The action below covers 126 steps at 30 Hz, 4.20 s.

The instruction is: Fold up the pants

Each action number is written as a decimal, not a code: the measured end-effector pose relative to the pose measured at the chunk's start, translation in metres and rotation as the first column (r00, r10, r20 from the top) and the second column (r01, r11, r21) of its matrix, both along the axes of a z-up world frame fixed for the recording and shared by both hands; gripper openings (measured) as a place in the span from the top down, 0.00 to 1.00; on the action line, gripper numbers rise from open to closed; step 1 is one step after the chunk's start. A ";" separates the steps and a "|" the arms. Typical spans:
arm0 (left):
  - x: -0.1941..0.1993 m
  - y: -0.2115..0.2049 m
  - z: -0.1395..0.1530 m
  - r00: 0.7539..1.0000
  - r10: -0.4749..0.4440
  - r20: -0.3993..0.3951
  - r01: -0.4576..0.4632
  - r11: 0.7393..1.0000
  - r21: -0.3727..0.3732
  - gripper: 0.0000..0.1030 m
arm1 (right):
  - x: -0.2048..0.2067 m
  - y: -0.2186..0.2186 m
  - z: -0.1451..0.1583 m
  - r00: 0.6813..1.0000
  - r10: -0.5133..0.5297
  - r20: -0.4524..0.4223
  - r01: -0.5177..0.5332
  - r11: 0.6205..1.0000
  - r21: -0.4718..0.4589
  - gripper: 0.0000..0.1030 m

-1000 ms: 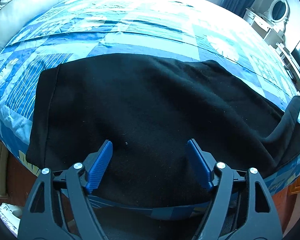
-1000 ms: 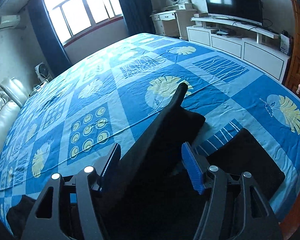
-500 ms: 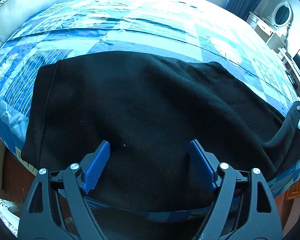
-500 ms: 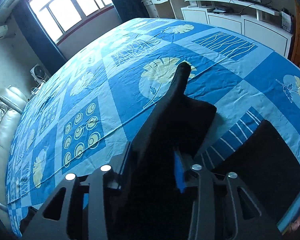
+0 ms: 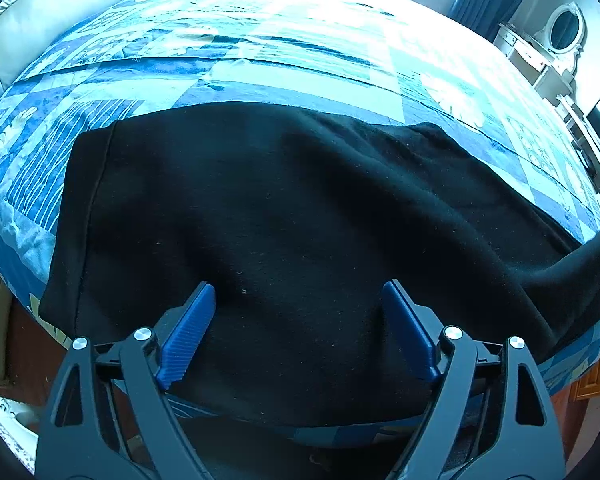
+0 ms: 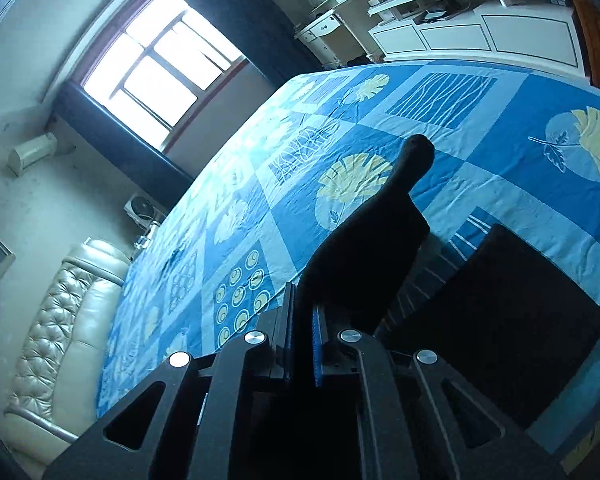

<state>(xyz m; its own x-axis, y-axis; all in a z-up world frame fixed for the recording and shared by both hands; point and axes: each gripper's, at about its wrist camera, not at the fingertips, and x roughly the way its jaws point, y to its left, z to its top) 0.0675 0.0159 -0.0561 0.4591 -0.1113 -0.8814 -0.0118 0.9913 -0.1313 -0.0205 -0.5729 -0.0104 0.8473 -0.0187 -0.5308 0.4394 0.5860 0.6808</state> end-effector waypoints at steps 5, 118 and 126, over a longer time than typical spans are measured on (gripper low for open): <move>-0.001 0.000 0.000 1.000 -0.001 0.003 0.001 1.000 0.000 0.18 | -0.055 -0.007 -0.025 0.999 -0.049 0.006 0.049 0.995 0.092 0.93; -0.005 -0.007 -0.005 0.998 -0.033 0.055 0.031 0.999 0.032 0.06 | -0.041 -0.085 -0.086 0.975 0.137 -0.172 -0.092 0.965 0.247 0.85; -0.018 0.010 0.011 0.996 -0.028 0.083 0.027 1.000 0.015 0.06 | -0.016 -0.030 0.013 0.983 0.180 0.030 -0.182 0.973 0.144 0.86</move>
